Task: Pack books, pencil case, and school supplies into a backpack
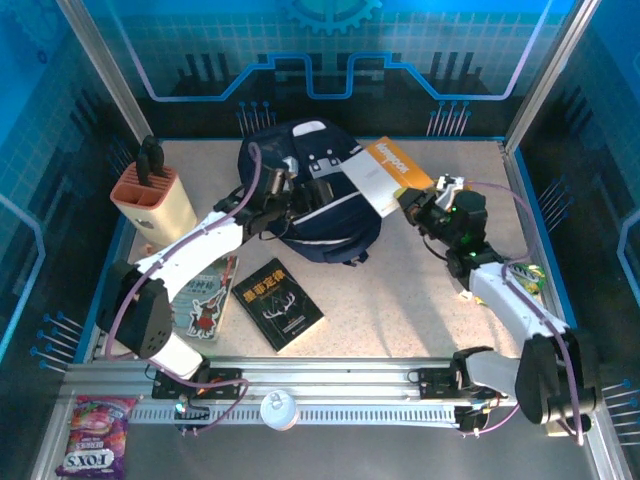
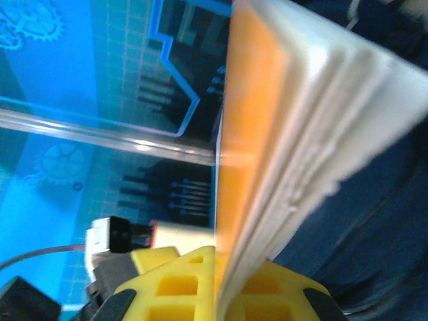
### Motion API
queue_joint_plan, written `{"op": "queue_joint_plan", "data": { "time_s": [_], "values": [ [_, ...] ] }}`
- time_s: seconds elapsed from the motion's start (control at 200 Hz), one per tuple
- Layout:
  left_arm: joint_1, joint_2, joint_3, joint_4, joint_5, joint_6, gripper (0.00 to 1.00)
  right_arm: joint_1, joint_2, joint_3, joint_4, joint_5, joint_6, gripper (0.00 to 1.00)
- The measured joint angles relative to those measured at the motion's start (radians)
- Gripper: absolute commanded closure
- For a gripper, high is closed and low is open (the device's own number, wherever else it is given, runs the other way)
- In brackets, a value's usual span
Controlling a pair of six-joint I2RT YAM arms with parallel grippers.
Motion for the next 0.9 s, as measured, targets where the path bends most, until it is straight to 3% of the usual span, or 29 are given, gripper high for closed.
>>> {"op": "queue_joint_plan", "data": {
  "time_s": [0.275,0.485,0.69,0.9],
  "values": [
    [-0.107,0.228,0.251,-0.206,-0.110,0.361,0.13,-0.106,-0.153,0.002,-0.308,0.084,-0.164,1.00],
    [-0.167,0.415,0.430,-0.369,-0.212,0.584,0.26,-0.132,-0.175,0.002,-0.416,0.103,-0.211,1.00],
    [-0.179,0.542,0.566,-0.483,-0.296,0.687,0.39,-0.135,-0.175,0.002,-0.446,0.109,-0.219,1.00],
    [-0.179,0.648,0.685,-0.567,-0.370,0.706,0.41,-0.138,-0.175,0.001,-0.449,0.109,-0.218,1.00]
  ]
}}
